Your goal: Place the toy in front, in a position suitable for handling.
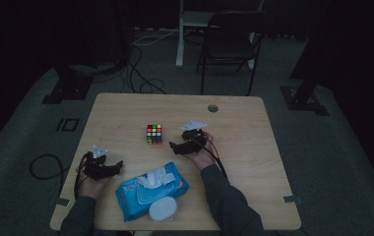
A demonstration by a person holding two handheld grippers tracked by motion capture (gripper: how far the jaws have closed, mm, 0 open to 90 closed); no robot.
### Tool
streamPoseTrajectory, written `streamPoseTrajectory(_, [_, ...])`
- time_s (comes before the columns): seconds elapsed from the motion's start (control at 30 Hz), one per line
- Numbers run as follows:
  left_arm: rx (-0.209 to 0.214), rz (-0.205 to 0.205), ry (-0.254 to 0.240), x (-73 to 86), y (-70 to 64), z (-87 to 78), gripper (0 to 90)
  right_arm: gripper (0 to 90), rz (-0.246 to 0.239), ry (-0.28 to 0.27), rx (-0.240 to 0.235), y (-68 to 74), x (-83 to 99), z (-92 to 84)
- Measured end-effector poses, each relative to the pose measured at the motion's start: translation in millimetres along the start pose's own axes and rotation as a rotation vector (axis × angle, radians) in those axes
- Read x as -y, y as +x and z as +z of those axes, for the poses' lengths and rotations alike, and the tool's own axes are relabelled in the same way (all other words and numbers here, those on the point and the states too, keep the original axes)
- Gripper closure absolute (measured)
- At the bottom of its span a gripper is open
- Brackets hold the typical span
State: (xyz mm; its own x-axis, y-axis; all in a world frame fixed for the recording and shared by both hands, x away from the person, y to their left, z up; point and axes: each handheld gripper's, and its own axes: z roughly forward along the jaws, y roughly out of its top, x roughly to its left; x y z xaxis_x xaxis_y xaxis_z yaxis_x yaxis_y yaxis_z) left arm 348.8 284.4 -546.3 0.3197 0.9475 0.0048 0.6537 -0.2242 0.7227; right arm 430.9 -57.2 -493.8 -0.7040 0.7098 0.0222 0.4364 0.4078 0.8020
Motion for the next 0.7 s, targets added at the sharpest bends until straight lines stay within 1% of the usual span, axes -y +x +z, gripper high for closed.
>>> streamPoseTrajectory(0.07, [0.000, 0.000, 0.000, 0.0, 0.0, 0.0, 19.5, 14.4, -0.012, 0.000, -0.024, 4.1, -6.6, 10.3])
streamPoseTrajectory(0.17, [0.002, -0.002, -0.002, 0.1, 0.2, 0.0, 19.5, 13.6, -0.040, 0.006, -0.044, 9.0, -16.9, 25.5])
streamPoseTrajectory(0.27, [0.006, -0.006, -0.004, 0.2, 0.5, -0.1, 19.5, 13.1, -0.070, 0.021, -0.064, 11.1, -27.2, 40.6])
streamPoseTrajectory(0.33, [0.006, -0.008, -0.005, 0.2, 0.7, -0.2, 19.5, 13.3, -0.098, 0.027, -0.076, 12.5, -34.3, 49.0])
streamPoseTrajectory(0.37, [0.006, -0.010, -0.004, 0.3, 0.8, -0.4, 19.5, 13.3, -0.118, 0.025, -0.091, 13.1, -37.7, 52.9])
streamPoseTrajectory(0.43, [0.010, -0.014, -0.005, 0.7, 1.1, -0.7, 19.5, 13.3, -0.152, 0.030, -0.091, 13.8, -44.3, 61.3])
streamPoseTrajectory(0.47, [0.011, -0.014, -0.005, 0.7, 1.4, -1.0, 19.5, 13.3, -0.164, 0.035, -0.103, 13.3, -47.0, 65.8])
streamPoseTrajectory(0.53, [0.015, -0.016, -0.006, 0.9, 1.6, -1.2, 19.5, 13.0, -0.179, 0.054, -0.107, 12.2, -50.9, 74.4])
streamPoseTrajectory(0.57, [0.015, -0.018, -0.006, 0.9, 1.7, -1.2, 19.5, 13.0, -0.186, 0.058, -0.117, 11.8, -52.5, 77.7])
streamPoseTrajectory(0.6, [0.015, -0.018, -0.006, 0.9, 1.7, -1.2, 19.5, 13.0, -0.198, 0.066, -0.122, 11.7, -54.3, 80.3])
streamPoseTrajectory(0.63, [0.016, -0.021, -0.009, 1.0, 1.7, -1.1, 19.5, 13.0, -0.198, 0.066, -0.122, 11.7, -54.3, 80.3])
streamPoseTrajectory(0.67, [0.017, -0.023, -0.011, 1.0, 1.6, -1.0, 19.5, 13.1, -0.214, 0.081, -0.130, 11.6, -57.4, 86.2])
streamPoseTrajectory(0.7, [0.016, -0.021, -0.010, 1.0, 1.7, -1.0, 19.5, 12.8, -0.215, 0.096, -0.129, 11.1, -58.7, 89.8])
